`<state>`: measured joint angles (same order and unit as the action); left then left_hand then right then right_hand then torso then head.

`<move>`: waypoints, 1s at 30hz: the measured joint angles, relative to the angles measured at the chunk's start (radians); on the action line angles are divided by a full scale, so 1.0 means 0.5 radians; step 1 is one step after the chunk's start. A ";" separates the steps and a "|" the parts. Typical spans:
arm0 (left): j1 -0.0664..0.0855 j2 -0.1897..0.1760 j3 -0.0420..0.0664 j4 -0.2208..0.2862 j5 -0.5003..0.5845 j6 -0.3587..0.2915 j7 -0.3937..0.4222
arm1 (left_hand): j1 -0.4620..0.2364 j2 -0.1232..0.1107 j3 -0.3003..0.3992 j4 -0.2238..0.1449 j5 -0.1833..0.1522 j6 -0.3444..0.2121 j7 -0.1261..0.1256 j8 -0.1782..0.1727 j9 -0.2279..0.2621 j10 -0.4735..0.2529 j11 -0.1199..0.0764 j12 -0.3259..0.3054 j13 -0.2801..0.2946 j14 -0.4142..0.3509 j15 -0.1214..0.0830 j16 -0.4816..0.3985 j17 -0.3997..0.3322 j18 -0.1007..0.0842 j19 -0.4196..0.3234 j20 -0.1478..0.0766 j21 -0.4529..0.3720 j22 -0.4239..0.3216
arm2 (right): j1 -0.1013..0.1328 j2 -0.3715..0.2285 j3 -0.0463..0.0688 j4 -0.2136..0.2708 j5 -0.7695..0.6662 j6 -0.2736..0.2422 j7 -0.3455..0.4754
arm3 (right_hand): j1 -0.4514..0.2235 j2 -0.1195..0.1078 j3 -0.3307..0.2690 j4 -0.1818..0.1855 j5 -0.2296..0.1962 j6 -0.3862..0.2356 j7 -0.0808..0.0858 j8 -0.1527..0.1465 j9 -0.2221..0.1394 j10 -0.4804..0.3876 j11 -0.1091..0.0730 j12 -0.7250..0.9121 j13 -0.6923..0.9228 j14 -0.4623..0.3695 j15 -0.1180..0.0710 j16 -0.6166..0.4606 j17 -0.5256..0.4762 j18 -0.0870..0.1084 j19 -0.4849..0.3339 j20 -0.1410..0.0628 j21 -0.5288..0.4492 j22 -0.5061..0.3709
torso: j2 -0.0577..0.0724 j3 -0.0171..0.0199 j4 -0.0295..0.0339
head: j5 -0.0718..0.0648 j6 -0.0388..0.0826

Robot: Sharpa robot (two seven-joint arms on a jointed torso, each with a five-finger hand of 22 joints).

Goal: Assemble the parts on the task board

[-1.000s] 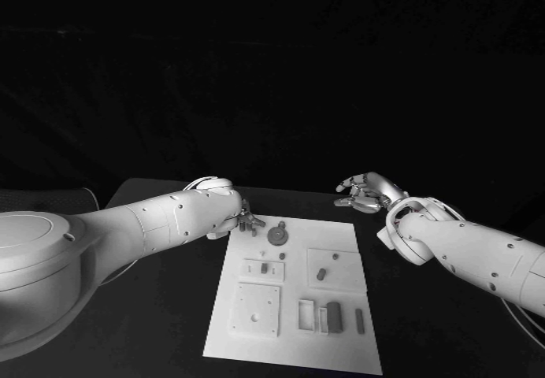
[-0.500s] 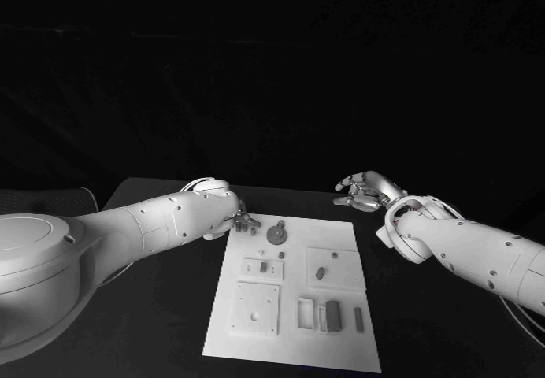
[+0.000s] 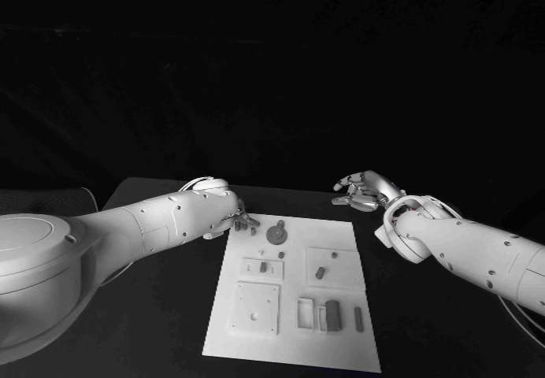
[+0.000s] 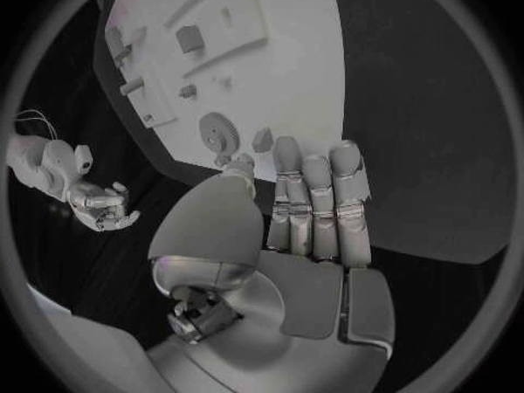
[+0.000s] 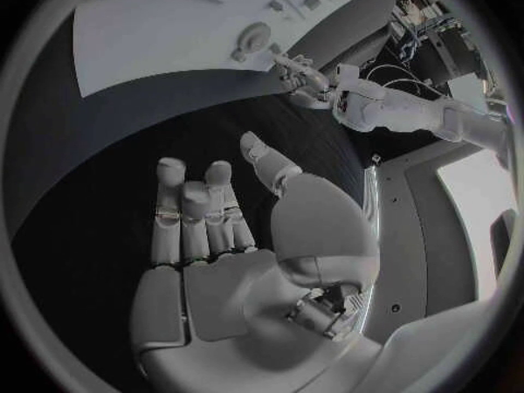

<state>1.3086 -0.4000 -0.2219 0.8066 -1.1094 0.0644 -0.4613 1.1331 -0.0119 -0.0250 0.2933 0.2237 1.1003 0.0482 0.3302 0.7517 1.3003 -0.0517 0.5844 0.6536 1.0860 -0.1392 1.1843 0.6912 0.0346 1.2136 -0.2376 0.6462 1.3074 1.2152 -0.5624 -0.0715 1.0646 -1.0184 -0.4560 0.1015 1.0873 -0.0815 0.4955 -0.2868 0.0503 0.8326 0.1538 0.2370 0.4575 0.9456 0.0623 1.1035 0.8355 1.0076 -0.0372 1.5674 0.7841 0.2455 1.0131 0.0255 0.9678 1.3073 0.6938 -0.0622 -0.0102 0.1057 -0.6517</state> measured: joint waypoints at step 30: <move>-0.035 0.042 0.000 -0.052 -0.025 -0.005 0.037 | 0.047 0.006 -0.011 0.001 0.016 -0.005 -0.005 -0.020 0.000 0.000 0.000 -0.007 -0.006 -0.014 0.000 0.000 -0.002 -0.008 -0.008 0.008 -0.008 0.001 | 0.000 0.005 0.000 0.001 0.000 0.001 -0.005 | 0.000 0.000 0.000 0.000 0.000 -0.003 0.005 0.000 -0.002 0.000 0.000 0.000 -0.002 0.000 0.000 0.000 -0.002 0.000 -0.004 0.004 0.000 0.000 | 0.000 0.0023 -0.001 | -0.032 -0.010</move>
<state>1.2913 -0.3788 -0.2217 0.7808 -1.1219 0.0619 -0.4426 1.1566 -0.0091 -0.0307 0.2936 0.2315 1.0980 0.0456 0.3204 0.7519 1.3004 -0.0518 0.5807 0.6505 1.0790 -0.1393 1.1843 0.6902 0.0304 1.2096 -0.2335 0.6424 1.3079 1.2152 -0.5599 -0.0715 1.0649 -1.0184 -0.4556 0.0992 1.0874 -0.0815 0.4955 -0.2869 0.0503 0.8311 0.1563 0.2370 0.4567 0.9456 0.0623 1.1035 0.8347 1.0075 -0.0372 1.5674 0.7832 0.2454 1.0113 0.0273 0.9678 1.3073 0.6939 -0.0611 -0.0105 0.0896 -0.6564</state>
